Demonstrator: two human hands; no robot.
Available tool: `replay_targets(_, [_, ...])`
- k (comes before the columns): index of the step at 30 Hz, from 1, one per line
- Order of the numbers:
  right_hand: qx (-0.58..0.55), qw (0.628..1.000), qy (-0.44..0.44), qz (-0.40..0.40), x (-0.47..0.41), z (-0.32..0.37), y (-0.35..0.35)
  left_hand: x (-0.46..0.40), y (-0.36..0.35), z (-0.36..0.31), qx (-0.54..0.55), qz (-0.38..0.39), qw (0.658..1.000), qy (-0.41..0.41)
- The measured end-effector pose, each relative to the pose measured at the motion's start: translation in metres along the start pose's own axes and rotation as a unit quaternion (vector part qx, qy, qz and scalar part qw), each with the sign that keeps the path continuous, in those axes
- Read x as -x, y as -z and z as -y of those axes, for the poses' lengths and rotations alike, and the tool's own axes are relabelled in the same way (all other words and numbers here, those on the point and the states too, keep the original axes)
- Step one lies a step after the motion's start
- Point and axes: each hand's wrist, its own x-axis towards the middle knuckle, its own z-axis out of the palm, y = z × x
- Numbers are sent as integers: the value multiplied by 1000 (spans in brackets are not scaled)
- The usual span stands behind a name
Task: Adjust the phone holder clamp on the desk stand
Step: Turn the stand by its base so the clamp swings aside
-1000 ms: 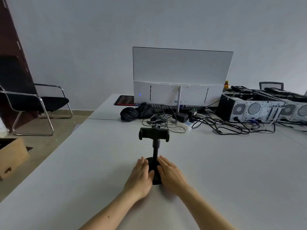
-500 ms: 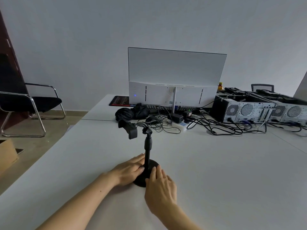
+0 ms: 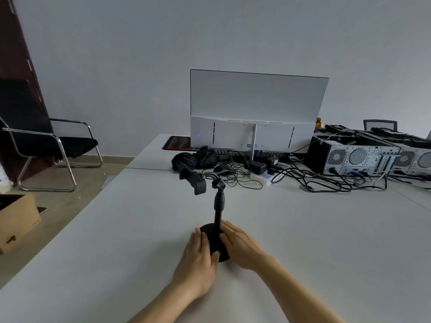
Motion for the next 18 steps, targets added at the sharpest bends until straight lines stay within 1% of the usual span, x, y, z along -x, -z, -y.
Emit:
replay_targets(2, [-9,1000,5,3,1,0,-2,-1,2,0,-9,-2,1000,-1])
replay_targets(6, [1,1000,-22,-16,7,2,-7,-5,8,4,-35,-5,999,-19])
replay_targets(14, [80,991,-80,-66,21,22,-25,-16,29,20,13,46,997,-55])
replay_targets(18, [94,989,-92,-75,24,27,-28,-18,33,24,12,64,996,-63])
